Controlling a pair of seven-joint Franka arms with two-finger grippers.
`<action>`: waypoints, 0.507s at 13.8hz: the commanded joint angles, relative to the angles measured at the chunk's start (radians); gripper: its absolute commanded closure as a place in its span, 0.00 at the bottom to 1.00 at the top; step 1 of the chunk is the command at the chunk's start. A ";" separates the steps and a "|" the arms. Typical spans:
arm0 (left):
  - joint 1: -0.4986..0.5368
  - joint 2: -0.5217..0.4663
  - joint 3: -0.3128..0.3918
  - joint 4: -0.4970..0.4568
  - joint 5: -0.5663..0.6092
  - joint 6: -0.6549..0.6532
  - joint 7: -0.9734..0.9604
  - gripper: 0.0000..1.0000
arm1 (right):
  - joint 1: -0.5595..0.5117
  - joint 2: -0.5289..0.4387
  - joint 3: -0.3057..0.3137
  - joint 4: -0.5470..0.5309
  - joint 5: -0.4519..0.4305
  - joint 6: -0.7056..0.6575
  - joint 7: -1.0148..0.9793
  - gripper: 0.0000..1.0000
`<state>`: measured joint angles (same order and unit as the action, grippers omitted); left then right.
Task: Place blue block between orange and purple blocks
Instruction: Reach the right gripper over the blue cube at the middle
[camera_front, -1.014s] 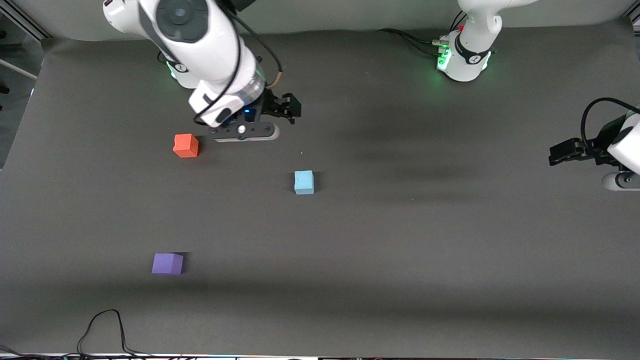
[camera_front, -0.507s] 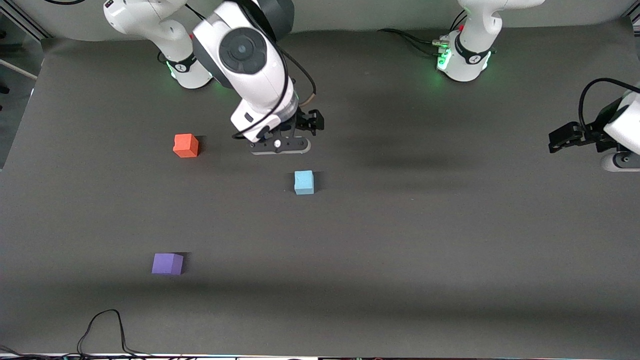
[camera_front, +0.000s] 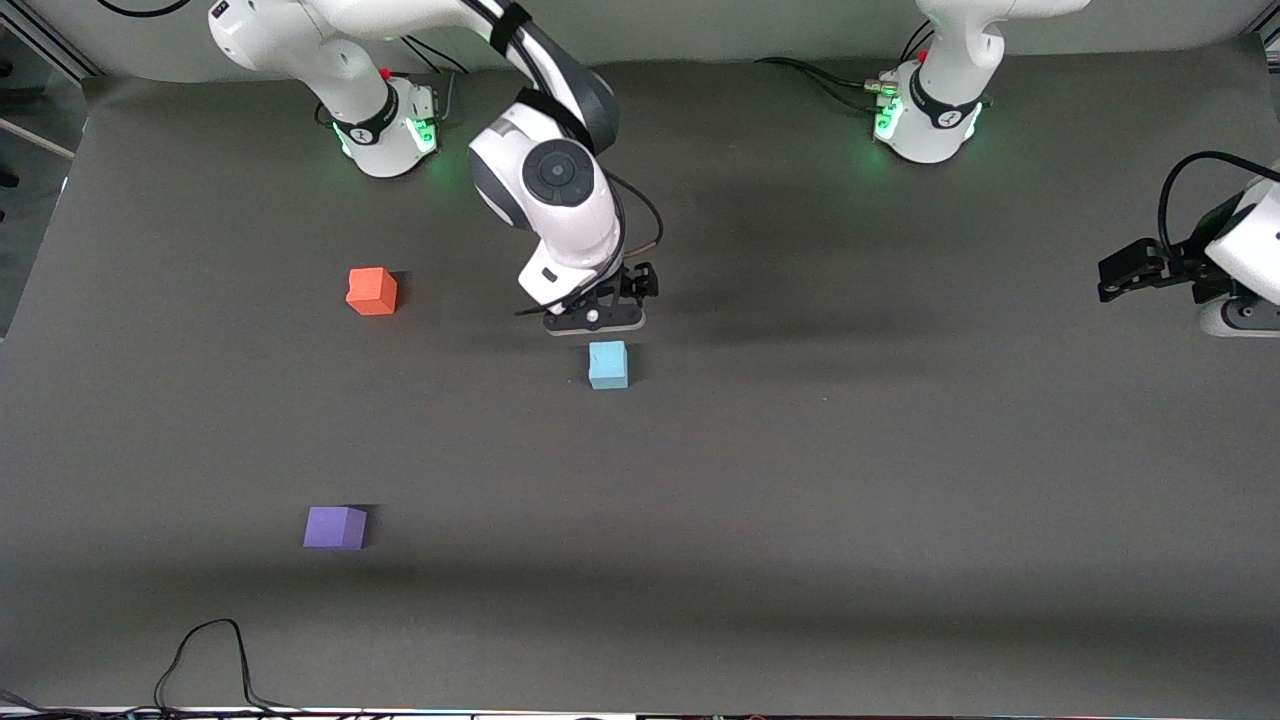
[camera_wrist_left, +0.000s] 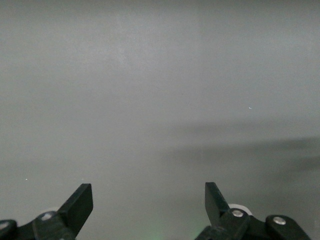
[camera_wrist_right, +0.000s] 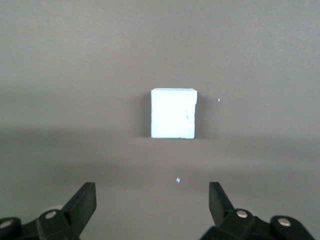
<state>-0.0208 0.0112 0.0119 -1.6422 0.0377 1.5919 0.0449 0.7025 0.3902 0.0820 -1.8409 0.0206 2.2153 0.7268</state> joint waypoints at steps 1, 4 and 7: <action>-0.011 -0.025 0.008 -0.031 -0.013 0.026 0.023 0.00 | 0.017 0.024 -0.015 -0.069 -0.030 0.119 -0.027 0.00; -0.010 -0.025 0.007 -0.031 -0.035 0.026 0.024 0.00 | 0.017 0.097 -0.018 -0.067 -0.033 0.214 -0.029 0.00; -0.014 -0.024 0.007 -0.033 -0.041 0.025 0.023 0.00 | 0.017 0.150 -0.024 -0.066 -0.053 0.288 -0.035 0.00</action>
<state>-0.0237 0.0113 0.0102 -1.6442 0.0102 1.5986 0.0510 0.7034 0.5073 0.0790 -1.9172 0.0010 2.4576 0.7061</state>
